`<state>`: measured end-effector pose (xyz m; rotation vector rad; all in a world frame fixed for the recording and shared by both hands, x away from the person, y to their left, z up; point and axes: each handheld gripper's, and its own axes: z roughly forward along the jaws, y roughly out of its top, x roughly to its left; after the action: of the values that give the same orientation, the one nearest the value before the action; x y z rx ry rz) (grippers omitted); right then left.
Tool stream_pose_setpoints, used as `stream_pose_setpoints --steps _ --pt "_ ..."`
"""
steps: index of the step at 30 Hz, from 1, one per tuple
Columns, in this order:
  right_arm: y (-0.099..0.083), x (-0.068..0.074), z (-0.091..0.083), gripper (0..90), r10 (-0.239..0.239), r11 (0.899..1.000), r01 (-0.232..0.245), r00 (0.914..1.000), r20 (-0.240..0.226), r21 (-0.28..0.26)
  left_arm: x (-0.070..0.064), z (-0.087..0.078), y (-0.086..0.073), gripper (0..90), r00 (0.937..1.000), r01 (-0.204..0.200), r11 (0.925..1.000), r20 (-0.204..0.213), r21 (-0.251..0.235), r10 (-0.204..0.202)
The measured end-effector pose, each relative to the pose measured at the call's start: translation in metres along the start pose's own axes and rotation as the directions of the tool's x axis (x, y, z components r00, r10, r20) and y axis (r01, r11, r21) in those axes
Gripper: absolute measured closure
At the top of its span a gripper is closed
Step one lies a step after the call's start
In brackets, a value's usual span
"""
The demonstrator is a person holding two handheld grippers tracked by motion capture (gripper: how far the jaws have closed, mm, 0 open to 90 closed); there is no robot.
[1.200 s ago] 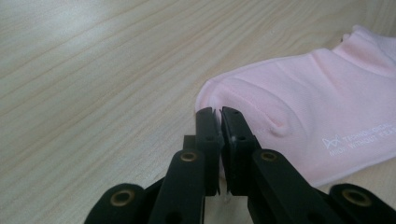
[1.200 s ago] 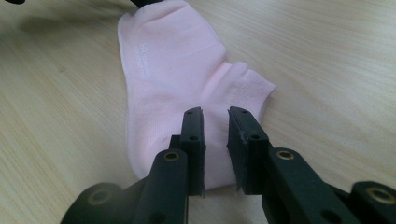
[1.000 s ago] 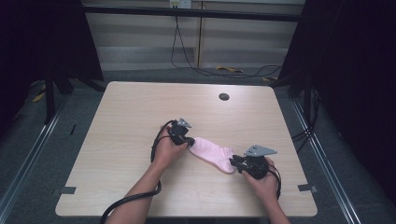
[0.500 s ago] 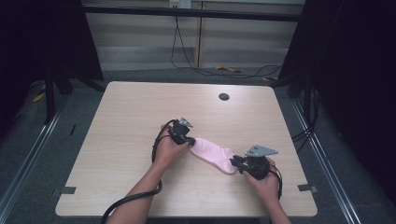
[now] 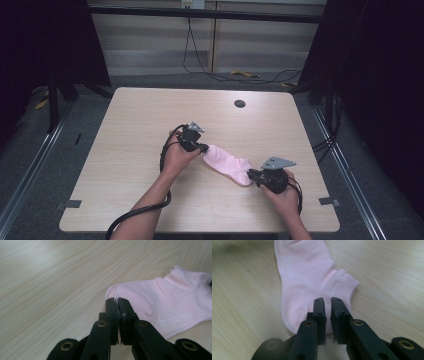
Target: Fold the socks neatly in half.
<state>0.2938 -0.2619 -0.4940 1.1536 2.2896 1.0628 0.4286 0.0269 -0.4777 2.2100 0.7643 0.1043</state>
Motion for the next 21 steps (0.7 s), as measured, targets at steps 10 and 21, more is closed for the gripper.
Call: stream_pose_setpoints --steps 10,21 --pt "-0.001 0.004 0.006 84.9 -0.010 1.000 0.010 0.9999 -0.013 0.019 0.000 -0.010 0.004 87.6 1.0000 -0.010 0.9999 0.001 -0.013 0.010" --pt "-0.001 0.004 0.007 85.2 0.001 1.000 0.000 0.9999 -0.013 0.013 -0.003 -0.016 0.008 87.6 0.9998 0.006 0.9993 0.018 -0.037 -0.005"
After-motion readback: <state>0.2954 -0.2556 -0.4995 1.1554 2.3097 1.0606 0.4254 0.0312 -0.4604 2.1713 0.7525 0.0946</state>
